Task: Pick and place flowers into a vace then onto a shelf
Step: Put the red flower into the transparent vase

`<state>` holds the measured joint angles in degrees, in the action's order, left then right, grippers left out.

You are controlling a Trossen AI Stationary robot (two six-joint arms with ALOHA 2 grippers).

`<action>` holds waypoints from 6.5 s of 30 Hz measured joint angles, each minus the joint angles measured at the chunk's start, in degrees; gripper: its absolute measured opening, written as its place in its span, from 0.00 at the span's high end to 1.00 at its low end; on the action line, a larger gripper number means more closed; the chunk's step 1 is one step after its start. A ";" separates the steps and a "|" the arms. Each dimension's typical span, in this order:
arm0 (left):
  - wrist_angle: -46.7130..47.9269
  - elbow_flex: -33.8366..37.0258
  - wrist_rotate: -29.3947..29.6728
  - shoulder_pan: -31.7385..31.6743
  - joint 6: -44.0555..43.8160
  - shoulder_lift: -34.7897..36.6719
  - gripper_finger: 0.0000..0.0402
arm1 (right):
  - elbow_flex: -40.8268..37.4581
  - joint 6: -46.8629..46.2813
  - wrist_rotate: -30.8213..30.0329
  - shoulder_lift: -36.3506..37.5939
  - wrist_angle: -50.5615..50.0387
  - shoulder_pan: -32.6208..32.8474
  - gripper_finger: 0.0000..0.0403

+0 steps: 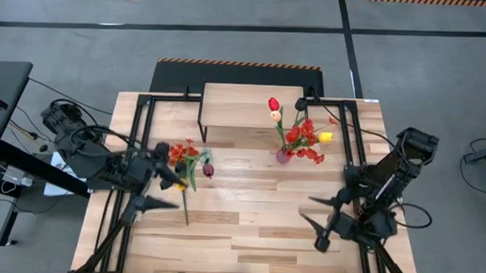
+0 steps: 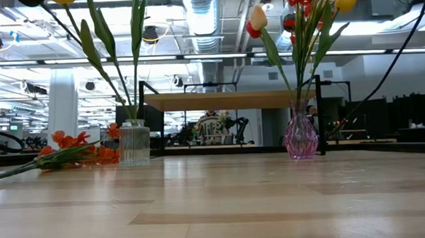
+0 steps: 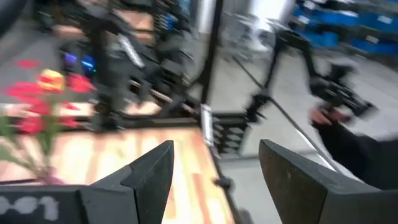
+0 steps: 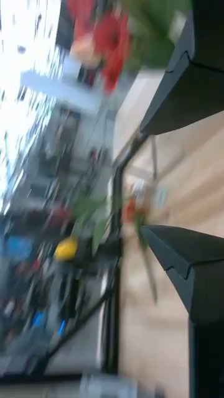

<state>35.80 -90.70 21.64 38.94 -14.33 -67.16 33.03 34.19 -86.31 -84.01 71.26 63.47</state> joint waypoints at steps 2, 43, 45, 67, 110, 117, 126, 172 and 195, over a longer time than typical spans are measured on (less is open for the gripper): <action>0.98 0.00 -2.31 1.53 -0.30 0.00 0.44 | 0.01 -4.61 3.69 -0.01 -3.31 1.32 0.39; 16.44 10.05 30.40 45.22 -42.80 -10.55 0.44 | 6.49 -36.32 42.72 -19.71 -14.62 -13.99 0.39; 11.04 13.67 28.99 45.22 -38.77 -9.09 0.44 | 9.55 -35.83 42.75 -22.87 -14.63 -15.51 0.39; -13.33 31.78 21.00 44.43 -15.32 0.24 0.44 | 20.55 -57.81 41.31 -31.61 -34.64 -32.25 0.89; -10.60 34.32 26.42 41.21 -11.66 -2.29 0.44 | 45.97 -64.17 38.06 -42.51 -73.14 -36.29 1.00; -17.51 34.34 21.06 33.69 -5.13 -4.96 0.44 | 45.97 -64.17 38.21 -42.53 -73.92 -36.35 1.00; -19.46 34.73 17.71 31.27 -4.53 -8.04 0.52 | 45.97 -65.90 38.14 -42.53 -77.74 -36.11 1.00; -20.69 34.77 30.08 36.28 -8.26 -13.88 1.00 | 45.97 -43.85 42.94 -51.41 -40.36 -50.62 1.00; -20.68 34.77 30.02 36.25 -8.30 -13.88 1.00 | 45.97 -36.71 55.57 -51.41 -35.80 -55.73 1.00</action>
<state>15.13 -55.92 51.66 75.19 -22.63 -81.03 79.00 -2.52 -30.74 -135.41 35.46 7.74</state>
